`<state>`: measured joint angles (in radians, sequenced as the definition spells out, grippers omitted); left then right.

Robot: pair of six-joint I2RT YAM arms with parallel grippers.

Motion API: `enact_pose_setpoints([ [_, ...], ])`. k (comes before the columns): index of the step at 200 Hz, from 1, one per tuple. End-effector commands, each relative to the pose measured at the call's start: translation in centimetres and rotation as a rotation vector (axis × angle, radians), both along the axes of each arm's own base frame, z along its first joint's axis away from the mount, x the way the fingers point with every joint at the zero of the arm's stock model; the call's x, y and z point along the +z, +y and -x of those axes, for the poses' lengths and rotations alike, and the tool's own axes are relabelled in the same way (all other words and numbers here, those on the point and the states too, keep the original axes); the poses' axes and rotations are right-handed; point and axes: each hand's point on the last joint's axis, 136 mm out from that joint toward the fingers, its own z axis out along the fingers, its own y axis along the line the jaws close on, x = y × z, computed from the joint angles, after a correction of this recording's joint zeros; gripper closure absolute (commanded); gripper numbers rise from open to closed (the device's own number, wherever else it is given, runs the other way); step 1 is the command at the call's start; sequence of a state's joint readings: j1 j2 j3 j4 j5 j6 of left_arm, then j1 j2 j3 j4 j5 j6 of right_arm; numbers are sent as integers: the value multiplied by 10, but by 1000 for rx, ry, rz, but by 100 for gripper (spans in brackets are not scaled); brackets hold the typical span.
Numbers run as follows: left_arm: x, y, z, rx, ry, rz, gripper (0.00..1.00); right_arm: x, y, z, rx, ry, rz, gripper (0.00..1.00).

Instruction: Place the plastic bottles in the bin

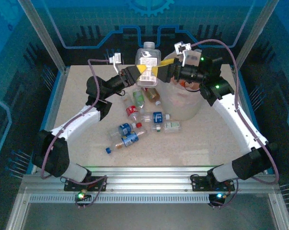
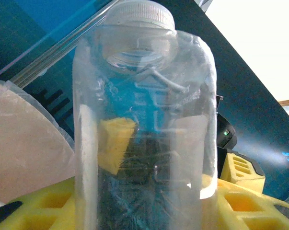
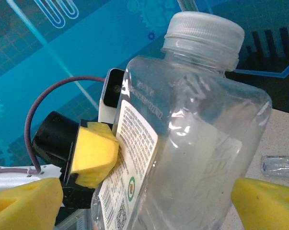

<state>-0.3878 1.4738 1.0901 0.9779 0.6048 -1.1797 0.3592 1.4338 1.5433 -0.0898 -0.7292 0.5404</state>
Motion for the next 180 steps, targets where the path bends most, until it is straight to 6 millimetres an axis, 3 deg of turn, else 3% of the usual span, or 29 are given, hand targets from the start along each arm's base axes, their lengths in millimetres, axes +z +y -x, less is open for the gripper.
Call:
enact_pose_setpoints([
  [1, 40, -1, 58, -93, -187, 13, 82, 1, -3, -11, -54, 5, -18, 7],
  [61, 40, 6, 67, -39, -207, -30, 82, -4, -21, -9, -130, 19, -40, 8],
  [127, 40, 4, 63, -66, -190, 2, 82, 20, 12, 15, 48, -25, -105, 16],
  [180, 40, 1, 61, -91, -183, 22, 81, 25, 24, 13, 77, -17, -118, 28],
])
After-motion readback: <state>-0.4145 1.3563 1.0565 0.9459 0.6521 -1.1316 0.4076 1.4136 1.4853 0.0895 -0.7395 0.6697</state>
